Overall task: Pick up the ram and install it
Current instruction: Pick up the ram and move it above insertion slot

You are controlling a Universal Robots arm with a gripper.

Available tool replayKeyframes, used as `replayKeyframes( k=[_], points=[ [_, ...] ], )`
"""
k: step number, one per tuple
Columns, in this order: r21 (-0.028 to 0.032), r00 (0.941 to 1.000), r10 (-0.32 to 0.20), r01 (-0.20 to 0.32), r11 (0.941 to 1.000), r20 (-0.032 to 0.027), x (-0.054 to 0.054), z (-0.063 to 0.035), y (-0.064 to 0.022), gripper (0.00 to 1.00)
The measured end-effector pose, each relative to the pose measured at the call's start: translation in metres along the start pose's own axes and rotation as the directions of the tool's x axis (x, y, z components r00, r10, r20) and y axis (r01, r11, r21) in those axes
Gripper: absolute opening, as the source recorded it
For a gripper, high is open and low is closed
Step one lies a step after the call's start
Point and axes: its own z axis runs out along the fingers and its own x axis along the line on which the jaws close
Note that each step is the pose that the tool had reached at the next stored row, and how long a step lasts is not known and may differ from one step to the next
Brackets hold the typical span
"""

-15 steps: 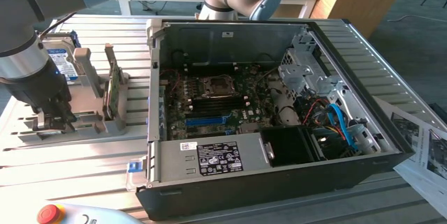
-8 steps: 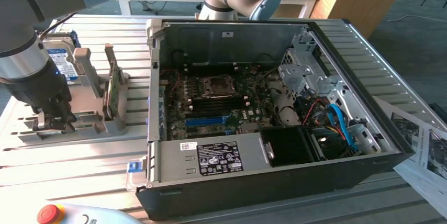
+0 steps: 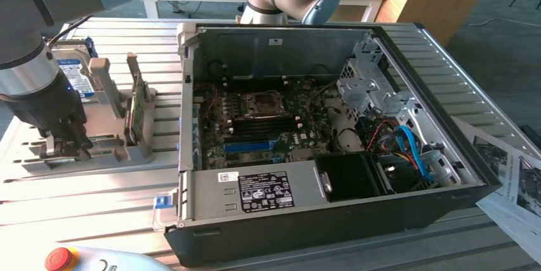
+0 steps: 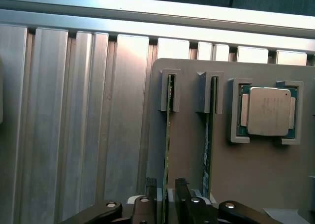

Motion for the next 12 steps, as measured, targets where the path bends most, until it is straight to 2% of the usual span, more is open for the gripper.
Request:
replayKeyframes(
  k=[1,2,12],
  points=[
    [0.0,1.0,0.0,0.0,1.0,0.0,0.0,0.0,0.0,0.31],
    [0.0,1.0,0.0,0.0,1.0,0.0,0.0,0.0,0.0,0.24],
    [0.0005,1.0,0.0,0.0,1.0,0.0,0.0,0.0007,0.0001,0.24]
  ],
)
